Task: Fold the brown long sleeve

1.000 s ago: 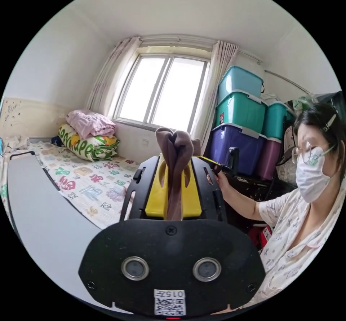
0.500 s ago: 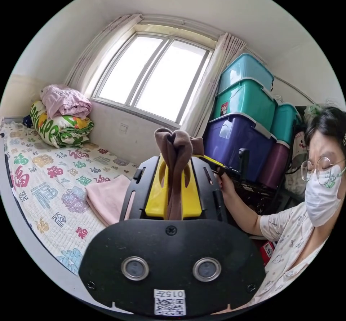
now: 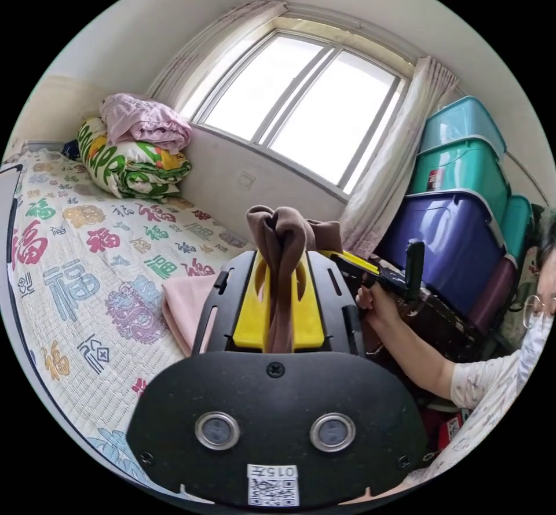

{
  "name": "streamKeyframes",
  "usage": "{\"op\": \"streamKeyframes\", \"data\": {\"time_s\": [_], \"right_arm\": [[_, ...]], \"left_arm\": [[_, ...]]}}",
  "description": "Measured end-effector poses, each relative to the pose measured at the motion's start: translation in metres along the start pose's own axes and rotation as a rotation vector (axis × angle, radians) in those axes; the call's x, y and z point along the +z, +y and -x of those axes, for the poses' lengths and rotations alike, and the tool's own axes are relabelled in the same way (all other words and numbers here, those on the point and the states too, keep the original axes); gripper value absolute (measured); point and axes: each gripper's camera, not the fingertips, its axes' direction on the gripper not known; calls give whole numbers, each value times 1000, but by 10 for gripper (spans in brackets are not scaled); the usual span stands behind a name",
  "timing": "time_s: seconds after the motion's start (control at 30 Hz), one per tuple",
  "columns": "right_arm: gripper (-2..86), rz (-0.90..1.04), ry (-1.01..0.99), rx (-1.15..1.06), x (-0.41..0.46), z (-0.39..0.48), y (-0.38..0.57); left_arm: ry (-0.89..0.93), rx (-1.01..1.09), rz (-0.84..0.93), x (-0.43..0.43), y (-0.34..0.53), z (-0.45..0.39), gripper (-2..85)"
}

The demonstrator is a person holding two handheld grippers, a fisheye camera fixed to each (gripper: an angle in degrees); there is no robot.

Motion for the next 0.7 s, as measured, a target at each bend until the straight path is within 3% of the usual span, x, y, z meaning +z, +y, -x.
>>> {"op": "streamKeyframes", "data": {"time_s": [0.13,0.23,0.33,0.57,0.7], "right_arm": [[95,119,-5,196,91,-40,-22],[64,25,43,334,108,-73,-17],[51,77,31,199,139,-70,-7],[3,294,234,20,238,-44,45],[-3,383,310,-95,276,-41,84]], "left_arm": [[-328,-41,-7,46,-4,53,103],[-284,-27,-23,46,7,69,112],[-326,66,68,64,25,72,111],[-314,146,437,144,30,93,118],[-284,124,465,148,20,108,120]]}}
